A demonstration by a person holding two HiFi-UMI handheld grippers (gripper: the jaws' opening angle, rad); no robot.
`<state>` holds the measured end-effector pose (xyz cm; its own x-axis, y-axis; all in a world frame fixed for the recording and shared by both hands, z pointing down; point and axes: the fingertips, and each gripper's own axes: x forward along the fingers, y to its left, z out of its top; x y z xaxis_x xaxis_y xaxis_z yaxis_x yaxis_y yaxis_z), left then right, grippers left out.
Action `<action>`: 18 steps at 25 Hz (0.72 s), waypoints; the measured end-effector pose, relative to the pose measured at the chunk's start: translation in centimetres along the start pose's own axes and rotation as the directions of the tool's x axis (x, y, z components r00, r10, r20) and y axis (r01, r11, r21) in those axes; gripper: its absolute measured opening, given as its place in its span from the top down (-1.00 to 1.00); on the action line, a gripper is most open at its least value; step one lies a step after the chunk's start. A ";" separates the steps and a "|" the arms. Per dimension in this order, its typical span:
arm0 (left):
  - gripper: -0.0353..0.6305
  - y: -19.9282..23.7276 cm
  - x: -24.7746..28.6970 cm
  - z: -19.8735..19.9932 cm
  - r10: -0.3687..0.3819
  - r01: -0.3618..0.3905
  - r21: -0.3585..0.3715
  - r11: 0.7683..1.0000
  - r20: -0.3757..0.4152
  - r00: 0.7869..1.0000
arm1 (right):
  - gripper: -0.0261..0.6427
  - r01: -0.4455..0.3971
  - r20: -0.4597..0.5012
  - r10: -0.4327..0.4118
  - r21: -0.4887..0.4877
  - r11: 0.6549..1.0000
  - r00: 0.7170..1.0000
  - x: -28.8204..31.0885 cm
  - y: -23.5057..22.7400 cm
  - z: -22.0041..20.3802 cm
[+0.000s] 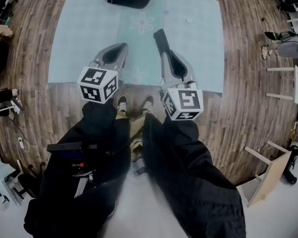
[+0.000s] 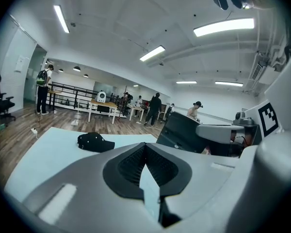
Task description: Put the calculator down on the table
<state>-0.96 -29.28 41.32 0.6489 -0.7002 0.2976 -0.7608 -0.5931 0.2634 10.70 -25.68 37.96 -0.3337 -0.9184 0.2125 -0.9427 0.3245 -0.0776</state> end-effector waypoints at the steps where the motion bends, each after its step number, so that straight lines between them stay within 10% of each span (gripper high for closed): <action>1: 0.89 0.1 0.3 -0.9 0.005 -0.005 -0.005 1.000 -0.022 1.000 | 0.79 0.000 -0.023 0.000 -0.002 1.000 1.000 0.2 -0.2 -0.9; 18: 0.89 2.7 1.5 -14.8 0.070 -0.097 -0.070 0.993 -0.316 0.946 | 0.79 -0.019 -0.305 0.000 -0.058 0.998 0.952 3.4 -2.0 -15.4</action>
<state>-1.91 -26.08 56.09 0.5630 -0.5785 0.5902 -0.8177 -0.4934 0.2964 11.38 -25.98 53.88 -0.3187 -0.8058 0.4991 -0.9348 0.3544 -0.0247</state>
